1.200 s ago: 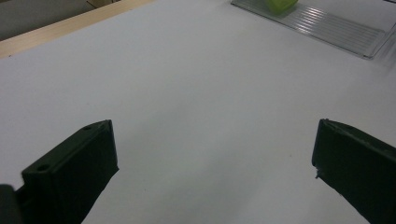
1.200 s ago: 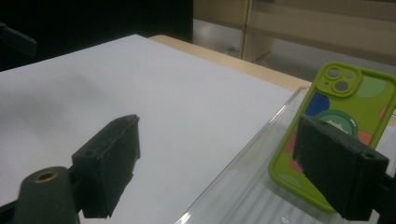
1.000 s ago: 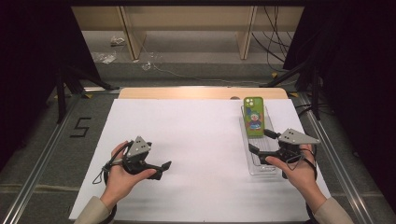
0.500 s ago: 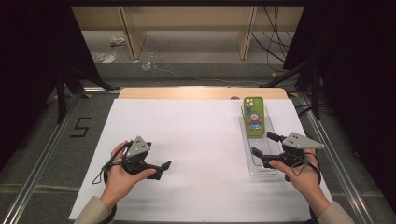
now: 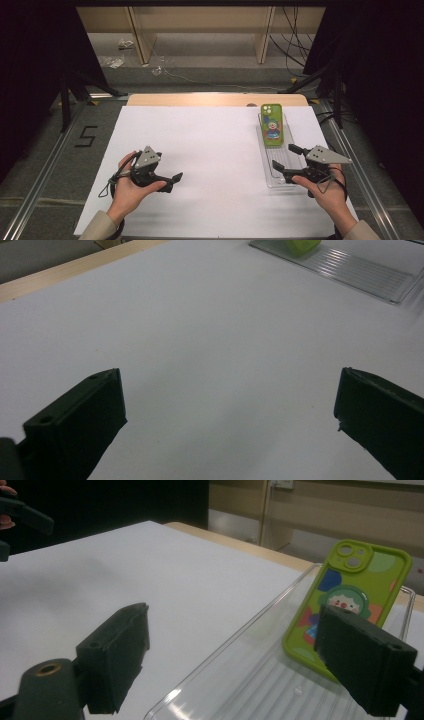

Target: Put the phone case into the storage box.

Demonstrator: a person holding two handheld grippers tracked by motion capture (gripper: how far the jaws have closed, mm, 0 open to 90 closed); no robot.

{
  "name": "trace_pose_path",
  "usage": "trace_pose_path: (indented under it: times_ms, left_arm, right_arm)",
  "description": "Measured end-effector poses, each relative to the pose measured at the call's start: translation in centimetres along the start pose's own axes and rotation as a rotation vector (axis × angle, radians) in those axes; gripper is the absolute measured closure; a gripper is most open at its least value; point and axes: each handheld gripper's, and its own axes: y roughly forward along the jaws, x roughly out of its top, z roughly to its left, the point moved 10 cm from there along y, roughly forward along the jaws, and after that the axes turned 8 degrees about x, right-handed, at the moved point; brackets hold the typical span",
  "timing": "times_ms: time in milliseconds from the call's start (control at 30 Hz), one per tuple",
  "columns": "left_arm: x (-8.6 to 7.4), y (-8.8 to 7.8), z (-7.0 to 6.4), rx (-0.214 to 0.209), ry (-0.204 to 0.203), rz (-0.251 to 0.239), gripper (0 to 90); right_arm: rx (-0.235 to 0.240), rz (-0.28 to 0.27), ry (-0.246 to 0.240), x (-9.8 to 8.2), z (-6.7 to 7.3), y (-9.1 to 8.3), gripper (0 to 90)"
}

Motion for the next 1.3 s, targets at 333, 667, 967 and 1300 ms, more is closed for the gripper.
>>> trace_pose_path:
  times_ms: [333, 667, 967, 1300]
  left_arm:
    - [-0.3, -0.2, 0.3, 0.005, 0.000, 0.002, 0.0]
    - [-0.5, -0.3, 0.4, 0.007, -0.005, 0.006, 0.0]
    - [-0.6, -0.2, 0.5, 0.008, -0.005, 0.006, 0.0]
    - [-0.5, -0.2, 0.6, 0.010, -0.008, 0.006, 0.0]
  right_arm:
    - [-0.009, -0.002, 0.004, -0.5, -0.2, -0.4, 15.6]
    - [-0.020, -0.014, 0.009, -0.8, -0.4, -1.1, 15.1]
    - [-0.022, -0.023, 0.008, -0.8, -0.4, -1.1, 14.9]
    - [-0.018, -0.037, 0.002, -0.6, -0.3, -1.1, 13.2]
